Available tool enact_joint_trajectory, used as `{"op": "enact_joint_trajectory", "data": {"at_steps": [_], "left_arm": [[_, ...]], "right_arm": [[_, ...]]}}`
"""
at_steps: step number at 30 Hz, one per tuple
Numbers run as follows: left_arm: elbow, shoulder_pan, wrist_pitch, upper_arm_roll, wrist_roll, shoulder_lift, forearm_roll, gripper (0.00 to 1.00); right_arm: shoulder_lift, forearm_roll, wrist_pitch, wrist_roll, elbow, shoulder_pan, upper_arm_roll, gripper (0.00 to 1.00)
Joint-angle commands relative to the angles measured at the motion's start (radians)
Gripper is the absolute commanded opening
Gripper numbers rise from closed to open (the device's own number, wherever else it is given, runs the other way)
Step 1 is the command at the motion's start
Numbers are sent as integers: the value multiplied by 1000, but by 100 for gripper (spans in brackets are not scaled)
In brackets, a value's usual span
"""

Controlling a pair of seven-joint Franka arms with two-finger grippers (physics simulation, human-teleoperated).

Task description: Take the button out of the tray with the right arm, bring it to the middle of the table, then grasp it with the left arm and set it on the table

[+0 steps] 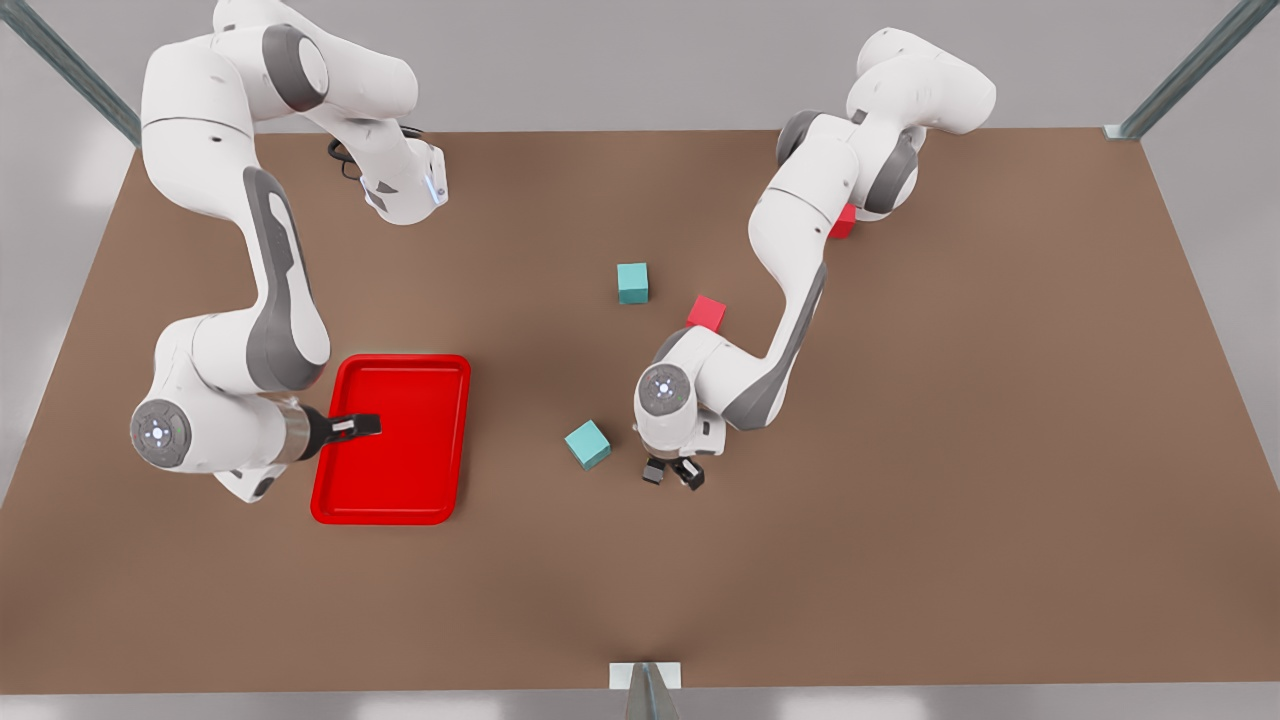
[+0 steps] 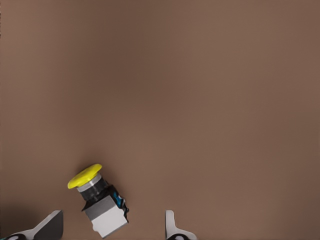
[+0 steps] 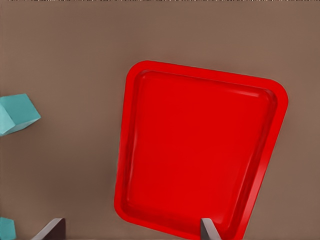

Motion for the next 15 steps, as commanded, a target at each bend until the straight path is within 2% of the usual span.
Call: {"op": "enact_joint_trajectory", "data": {"at_steps": [1, 8, 15], "left_arm": [[-4, -1, 4, 1, -1240, -2, -41, 100], [-21, -1, -60, 11, -1481, -2, -41, 99], [-7, -12, -4, 42, -1576, -1, -39, 99]], "right_arm": [[7, 9, 5, -8, 12, 0, 1, 100], [8, 9, 5, -8, 13, 2, 2, 100], [10, 9, 5, -8, 12, 2, 1, 100]]}}
